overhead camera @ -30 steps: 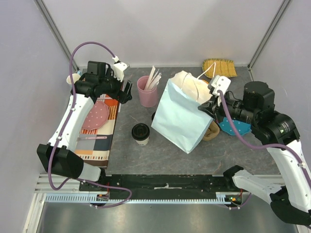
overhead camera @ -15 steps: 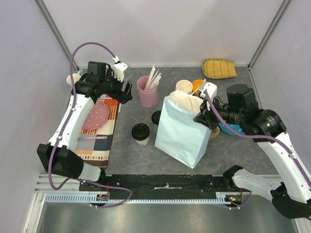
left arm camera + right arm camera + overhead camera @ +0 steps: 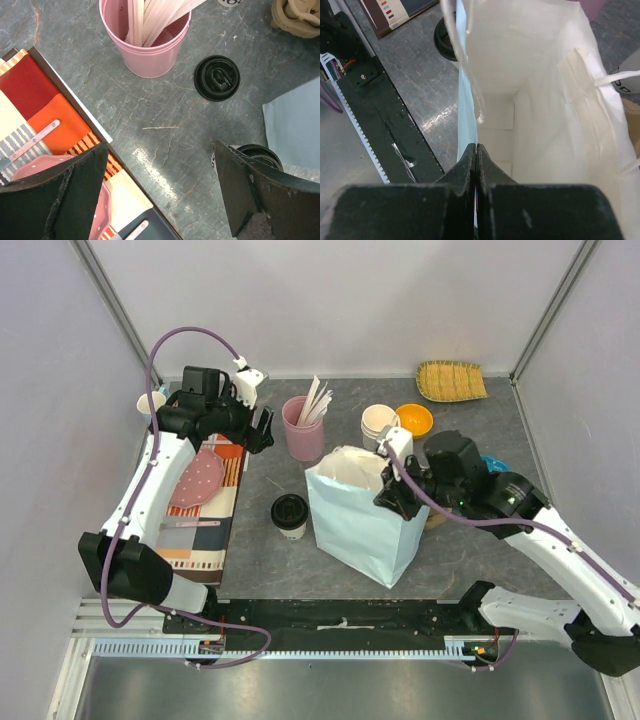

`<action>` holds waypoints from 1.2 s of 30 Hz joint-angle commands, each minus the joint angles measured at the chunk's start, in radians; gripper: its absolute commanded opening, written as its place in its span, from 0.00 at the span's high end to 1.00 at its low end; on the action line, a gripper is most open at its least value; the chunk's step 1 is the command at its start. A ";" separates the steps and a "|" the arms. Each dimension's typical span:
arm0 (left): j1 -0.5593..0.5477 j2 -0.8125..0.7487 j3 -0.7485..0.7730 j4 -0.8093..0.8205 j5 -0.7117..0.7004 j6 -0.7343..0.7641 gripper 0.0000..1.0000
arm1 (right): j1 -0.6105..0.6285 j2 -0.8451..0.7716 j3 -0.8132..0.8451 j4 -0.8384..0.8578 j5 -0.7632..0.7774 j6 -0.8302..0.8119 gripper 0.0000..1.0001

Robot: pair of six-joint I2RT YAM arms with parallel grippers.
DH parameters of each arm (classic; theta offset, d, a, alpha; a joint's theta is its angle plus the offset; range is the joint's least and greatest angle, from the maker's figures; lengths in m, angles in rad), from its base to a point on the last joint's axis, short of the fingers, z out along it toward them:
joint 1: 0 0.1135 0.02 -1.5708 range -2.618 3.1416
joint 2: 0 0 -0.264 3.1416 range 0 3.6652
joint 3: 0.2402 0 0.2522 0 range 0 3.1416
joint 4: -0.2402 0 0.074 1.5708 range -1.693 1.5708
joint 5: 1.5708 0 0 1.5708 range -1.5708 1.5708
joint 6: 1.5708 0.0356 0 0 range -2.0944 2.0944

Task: Pack the takeout coffee

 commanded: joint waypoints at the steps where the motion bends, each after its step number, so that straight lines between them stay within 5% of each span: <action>1: 0.003 0.009 0.008 0.028 0.011 -0.019 0.07 | 0.138 0.033 0.005 0.076 0.206 0.006 1.00; 7: 0.004 0.009 0.008 0.028 0.011 -0.016 0.07 | 0.279 0.068 -0.004 0.064 0.303 -0.036 1.00; 15: 0.003 -0.005 0.000 0.028 0.004 -0.006 0.07 | 0.302 0.030 -0.107 0.128 0.303 0.025 1.00; 17: 0.003 -0.007 0.000 0.028 0.005 -0.005 0.07 | 0.307 0.034 -0.112 0.113 0.283 0.025 0.90; 18: 0.003 -0.007 0.000 0.028 0.005 -0.005 0.07 | 0.307 0.034 -0.115 0.110 0.240 0.019 0.71; 21: 0.003 -0.004 0.000 0.028 0.008 -0.005 0.07 | 0.309 0.027 -0.129 0.113 0.197 0.010 0.54; 29: 0.003 -0.007 0.001 0.027 0.008 0.000 0.07 | 0.310 0.047 0.000 0.101 0.102 0.004 0.31; 31: 0.003 -0.008 0.001 0.027 0.008 0.000 0.07 | 0.310 0.047 0.061 0.104 0.080 -0.002 0.03; 36: 0.004 -0.007 0.017 0.016 -0.001 0.009 0.07 | 0.309 0.021 0.141 0.205 0.143 0.001 0.02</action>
